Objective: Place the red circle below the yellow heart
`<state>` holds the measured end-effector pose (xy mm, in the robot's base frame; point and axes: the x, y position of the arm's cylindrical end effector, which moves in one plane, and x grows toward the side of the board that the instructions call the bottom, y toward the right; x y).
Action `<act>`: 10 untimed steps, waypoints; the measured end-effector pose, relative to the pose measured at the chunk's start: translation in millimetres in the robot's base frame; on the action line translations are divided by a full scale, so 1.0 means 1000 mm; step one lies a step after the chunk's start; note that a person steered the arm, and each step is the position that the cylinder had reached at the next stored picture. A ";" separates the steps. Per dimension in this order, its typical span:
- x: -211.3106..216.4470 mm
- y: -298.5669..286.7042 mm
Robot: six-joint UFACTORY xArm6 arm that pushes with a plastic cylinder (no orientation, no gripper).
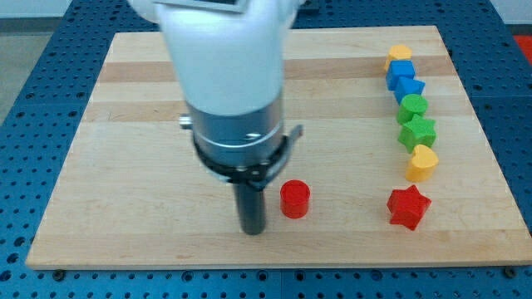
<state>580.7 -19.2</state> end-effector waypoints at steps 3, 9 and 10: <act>-0.031 0.037; -0.042 0.112; -0.057 0.101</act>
<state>523.8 81.9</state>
